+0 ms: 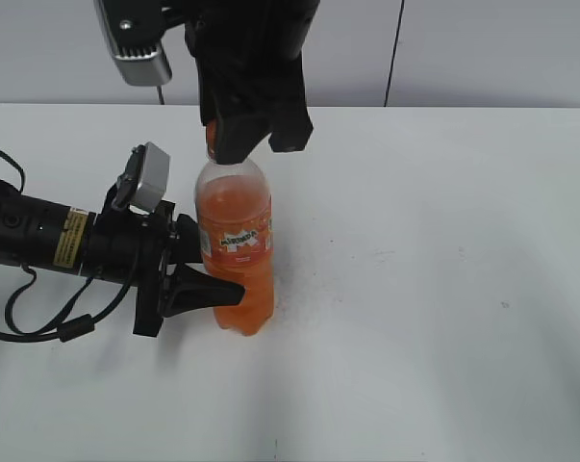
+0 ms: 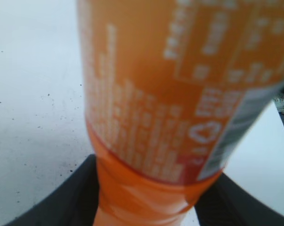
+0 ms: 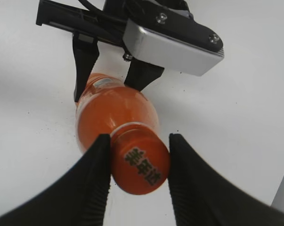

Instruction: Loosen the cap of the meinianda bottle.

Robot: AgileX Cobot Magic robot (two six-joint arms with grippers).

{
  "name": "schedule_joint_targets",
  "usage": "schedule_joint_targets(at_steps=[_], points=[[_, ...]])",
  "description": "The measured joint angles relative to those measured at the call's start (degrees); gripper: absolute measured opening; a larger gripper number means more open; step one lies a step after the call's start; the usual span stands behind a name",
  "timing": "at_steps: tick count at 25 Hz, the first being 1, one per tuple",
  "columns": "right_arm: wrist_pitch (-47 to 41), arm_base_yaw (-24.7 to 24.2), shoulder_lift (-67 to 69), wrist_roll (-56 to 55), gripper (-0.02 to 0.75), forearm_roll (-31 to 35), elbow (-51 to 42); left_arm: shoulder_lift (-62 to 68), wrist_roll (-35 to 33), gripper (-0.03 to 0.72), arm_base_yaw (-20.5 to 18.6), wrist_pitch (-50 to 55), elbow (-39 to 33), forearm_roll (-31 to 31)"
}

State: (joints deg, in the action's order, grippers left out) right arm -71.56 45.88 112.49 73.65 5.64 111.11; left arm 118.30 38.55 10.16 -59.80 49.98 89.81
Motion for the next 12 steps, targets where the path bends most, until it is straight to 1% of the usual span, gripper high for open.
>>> schedule_joint_targets(at_steps=[3,5,7,9,12], points=[[0.00,0.00,0.00,-0.11,0.276,0.00,0.01,0.00,0.00,0.366,0.00,0.00,0.00,0.00],[0.06,0.00,0.06,-0.90,0.298,-0.07,0.18,0.00,0.00,0.366,0.00,0.00,0.00,0.00],[0.77,0.00,0.06,-2.35,0.351,-0.29,0.87,0.00,0.06,0.365,0.00,0.00,0.00,-0.12],[1.04,0.00,-0.30,-3.55,0.423,-0.35,1.14,0.00,0.11,0.365,0.00,0.00,0.00,-0.12],[1.04,0.00,-1.31,-6.24,0.470,0.07,1.14,0.00,0.11,0.365,0.00,0.00,0.00,-0.12]])
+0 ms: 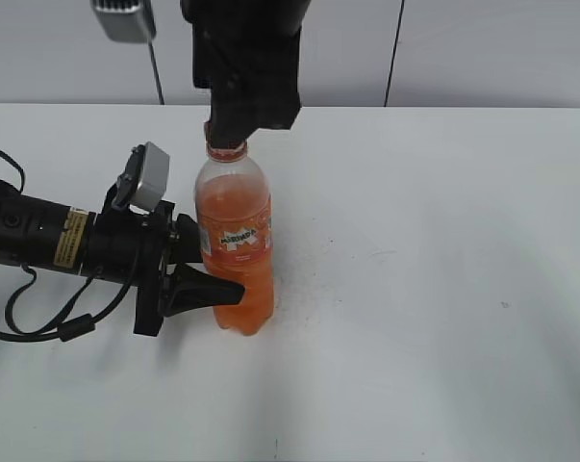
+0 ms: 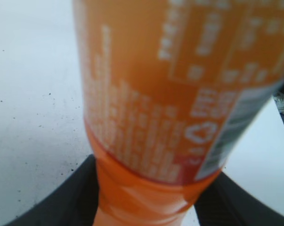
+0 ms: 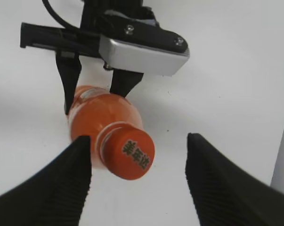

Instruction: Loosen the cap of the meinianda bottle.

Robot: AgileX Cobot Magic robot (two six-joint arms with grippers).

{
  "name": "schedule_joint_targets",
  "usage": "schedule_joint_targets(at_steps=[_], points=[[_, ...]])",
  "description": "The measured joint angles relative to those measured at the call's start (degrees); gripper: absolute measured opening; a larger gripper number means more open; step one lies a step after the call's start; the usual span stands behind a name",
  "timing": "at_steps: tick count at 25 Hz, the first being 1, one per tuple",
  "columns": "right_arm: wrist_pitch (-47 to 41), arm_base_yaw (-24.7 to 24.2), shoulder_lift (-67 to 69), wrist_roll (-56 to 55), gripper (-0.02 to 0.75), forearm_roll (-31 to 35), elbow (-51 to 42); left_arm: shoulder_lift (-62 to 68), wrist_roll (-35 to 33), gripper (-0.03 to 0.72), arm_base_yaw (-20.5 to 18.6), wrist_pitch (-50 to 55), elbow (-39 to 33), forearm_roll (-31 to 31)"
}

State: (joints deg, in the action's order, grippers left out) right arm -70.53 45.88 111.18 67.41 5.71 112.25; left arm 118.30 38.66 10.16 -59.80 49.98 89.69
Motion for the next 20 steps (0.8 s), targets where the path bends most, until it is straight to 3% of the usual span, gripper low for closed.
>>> schedule_joint_targets(at_steps=[8,14,20], points=[[0.06,0.00,-5.41,-24.03,0.482,5.07,0.07,0.00,0.01,0.365,0.00,0.10,0.00,0.00],[0.11,0.00,-5.54,-69.80,0.482,-1.40,-0.12,0.00,0.06,0.365,0.00,0.10,0.00,0.00],[0.11,0.00,-3.52,-76.14,0.482,-2.23,-0.82,0.00,0.06,0.365,0.00,0.10,0.00,0.00]])
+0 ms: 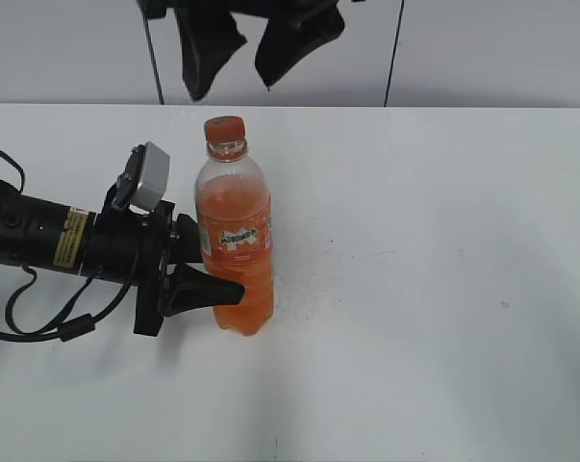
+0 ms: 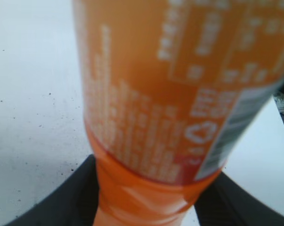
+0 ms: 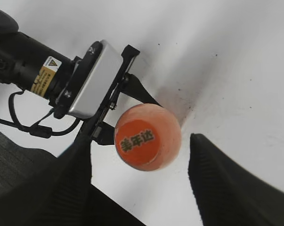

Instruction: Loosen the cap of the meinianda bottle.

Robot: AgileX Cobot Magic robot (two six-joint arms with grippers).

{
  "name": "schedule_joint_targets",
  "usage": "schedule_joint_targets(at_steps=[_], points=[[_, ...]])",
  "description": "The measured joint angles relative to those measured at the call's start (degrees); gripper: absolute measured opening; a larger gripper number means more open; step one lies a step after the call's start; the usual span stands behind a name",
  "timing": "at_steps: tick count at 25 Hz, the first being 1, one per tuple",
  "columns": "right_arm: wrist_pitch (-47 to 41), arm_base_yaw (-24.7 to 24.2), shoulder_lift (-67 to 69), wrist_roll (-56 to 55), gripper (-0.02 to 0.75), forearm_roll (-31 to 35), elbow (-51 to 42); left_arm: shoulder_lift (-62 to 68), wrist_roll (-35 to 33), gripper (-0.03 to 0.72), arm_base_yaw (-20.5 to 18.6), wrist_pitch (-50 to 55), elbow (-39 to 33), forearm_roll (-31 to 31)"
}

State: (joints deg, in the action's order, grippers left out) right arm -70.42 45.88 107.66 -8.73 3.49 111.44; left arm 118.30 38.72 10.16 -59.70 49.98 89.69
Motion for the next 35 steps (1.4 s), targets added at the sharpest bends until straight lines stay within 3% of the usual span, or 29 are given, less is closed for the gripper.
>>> schedule_joint_targets(at_steps=[11,14,17,24,30,35], points=[[0.06,0.00,4.86,-0.36,0.482,0.81,-0.16,0.00,0.00,0.365,0.00,0.00,0.00,0.00],[0.06,0.00,4.91,-0.36,0.422,0.92,-0.16,0.00,0.00,0.365,0.00,0.00,0.00,0.00],[0.06,0.00,4.91,-0.36,0.280,1.05,-0.16,0.00,0.00,0.365,0.00,0.00,0.00,0.00],[0.18,0.00,4.91,1.20,0.268,1.10,-0.16,0.00,0.00,0.365,0.00,0.06,0.00,0.00],[0.18,0.00,4.91,23.58,0.268,1.62,-0.16,0.00,0.00,0.365,0.00,0.06,0.00,0.05],[0.32,0.00,4.86,55.50,0.268,1.89,-0.16,0.00,0.06,0.365,0.00,0.11,0.00,-0.02]])
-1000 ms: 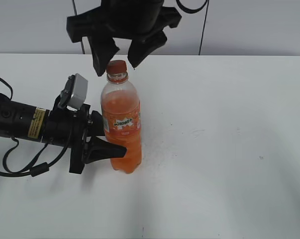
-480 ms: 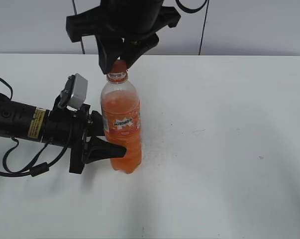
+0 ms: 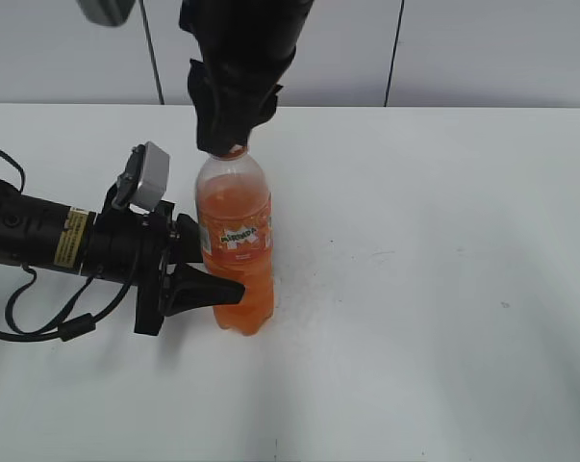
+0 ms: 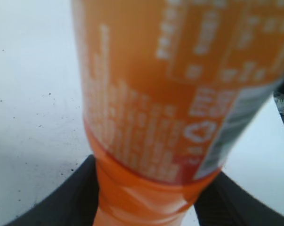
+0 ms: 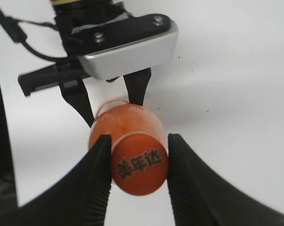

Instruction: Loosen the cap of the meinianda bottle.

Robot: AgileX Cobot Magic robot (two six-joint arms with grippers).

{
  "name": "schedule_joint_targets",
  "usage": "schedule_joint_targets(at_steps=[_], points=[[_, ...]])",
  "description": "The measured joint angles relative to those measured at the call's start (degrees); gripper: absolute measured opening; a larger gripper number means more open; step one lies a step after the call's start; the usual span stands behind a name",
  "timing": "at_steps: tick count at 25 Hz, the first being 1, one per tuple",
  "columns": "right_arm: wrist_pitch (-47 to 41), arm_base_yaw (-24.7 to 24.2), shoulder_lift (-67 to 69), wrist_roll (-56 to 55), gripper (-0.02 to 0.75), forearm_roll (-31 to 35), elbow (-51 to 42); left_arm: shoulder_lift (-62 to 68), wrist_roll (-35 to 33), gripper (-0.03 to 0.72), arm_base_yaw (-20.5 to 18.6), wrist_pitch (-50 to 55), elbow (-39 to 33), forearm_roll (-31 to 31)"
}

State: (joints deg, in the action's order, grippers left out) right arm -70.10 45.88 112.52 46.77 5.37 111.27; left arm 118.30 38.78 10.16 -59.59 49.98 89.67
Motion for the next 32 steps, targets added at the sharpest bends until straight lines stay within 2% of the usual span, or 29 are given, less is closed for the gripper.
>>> schedule_joint_targets(at_steps=[4,10,17,21,26,32], points=[[-0.16,0.00,0.00,15.77,0.268,-0.16,0.00,0.00,0.00,0.365,0.00,0.00,0.01,-0.05],[-0.54,0.00,0.00,18.57,0.268,0.24,0.67,0.00,0.04,0.365,0.00,0.00,0.01,-0.11],[-0.31,0.00,-0.44,18.19,0.268,7.50,3.48,0.00,0.04,0.365,0.00,0.00,0.01,0.02],[-0.24,0.00,-3.23,12.06,0.268,8.01,4.70,0.00,0.04,0.365,0.00,0.00,0.01,0.18],[-0.18,-0.56,-8.22,-1.36,0.268,0.53,4.88,0.00,0.04,0.365,0.00,0.00,0.01,0.18],[-0.18,-6.76,-12.07,-17.88,0.269,-3.37,4.33,0.00,0.04,0.365,0.00,0.02,0.06,0.19]])
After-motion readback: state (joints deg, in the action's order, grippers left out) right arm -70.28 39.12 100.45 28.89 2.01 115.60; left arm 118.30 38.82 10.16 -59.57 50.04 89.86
